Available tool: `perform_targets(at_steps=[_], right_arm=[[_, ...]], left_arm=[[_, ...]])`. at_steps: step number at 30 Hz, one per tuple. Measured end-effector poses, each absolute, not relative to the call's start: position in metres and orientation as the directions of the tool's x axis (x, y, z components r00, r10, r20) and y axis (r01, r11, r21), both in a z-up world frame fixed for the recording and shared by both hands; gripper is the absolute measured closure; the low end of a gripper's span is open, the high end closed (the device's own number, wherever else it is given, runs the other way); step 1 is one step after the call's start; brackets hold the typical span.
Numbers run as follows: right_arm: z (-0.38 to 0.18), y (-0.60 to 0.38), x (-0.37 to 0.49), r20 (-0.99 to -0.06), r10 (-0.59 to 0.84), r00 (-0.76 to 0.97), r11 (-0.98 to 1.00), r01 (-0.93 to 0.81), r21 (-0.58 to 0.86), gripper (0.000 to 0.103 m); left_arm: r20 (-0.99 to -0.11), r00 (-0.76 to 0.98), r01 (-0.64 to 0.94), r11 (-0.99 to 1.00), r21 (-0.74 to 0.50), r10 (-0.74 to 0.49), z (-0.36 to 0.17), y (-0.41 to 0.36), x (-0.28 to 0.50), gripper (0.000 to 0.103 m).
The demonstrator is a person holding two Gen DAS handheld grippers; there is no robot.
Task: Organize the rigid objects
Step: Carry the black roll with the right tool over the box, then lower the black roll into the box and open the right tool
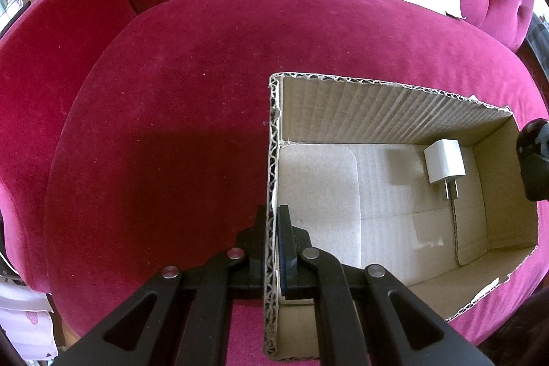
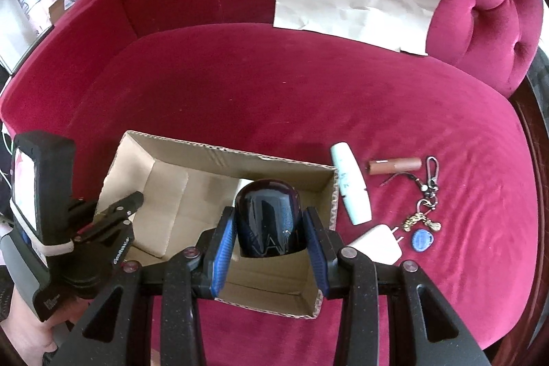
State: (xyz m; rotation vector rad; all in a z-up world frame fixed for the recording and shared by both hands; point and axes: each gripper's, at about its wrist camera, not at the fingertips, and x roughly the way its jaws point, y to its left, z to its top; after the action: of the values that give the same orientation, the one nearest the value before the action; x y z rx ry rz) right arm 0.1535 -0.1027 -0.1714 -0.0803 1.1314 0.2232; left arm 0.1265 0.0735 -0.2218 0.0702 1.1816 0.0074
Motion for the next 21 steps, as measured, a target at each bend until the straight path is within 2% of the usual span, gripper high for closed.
perform_targets(at_steps=[21], right_arm=[[-0.199,-0.076,0.157,-0.899,0.199,0.391,0.955,-0.281,0.09,0.06]], left_arm=[[-0.926,0.375,0.034,0.997,0.065,0.047,-0.222,0.07,0.128,0.098]])
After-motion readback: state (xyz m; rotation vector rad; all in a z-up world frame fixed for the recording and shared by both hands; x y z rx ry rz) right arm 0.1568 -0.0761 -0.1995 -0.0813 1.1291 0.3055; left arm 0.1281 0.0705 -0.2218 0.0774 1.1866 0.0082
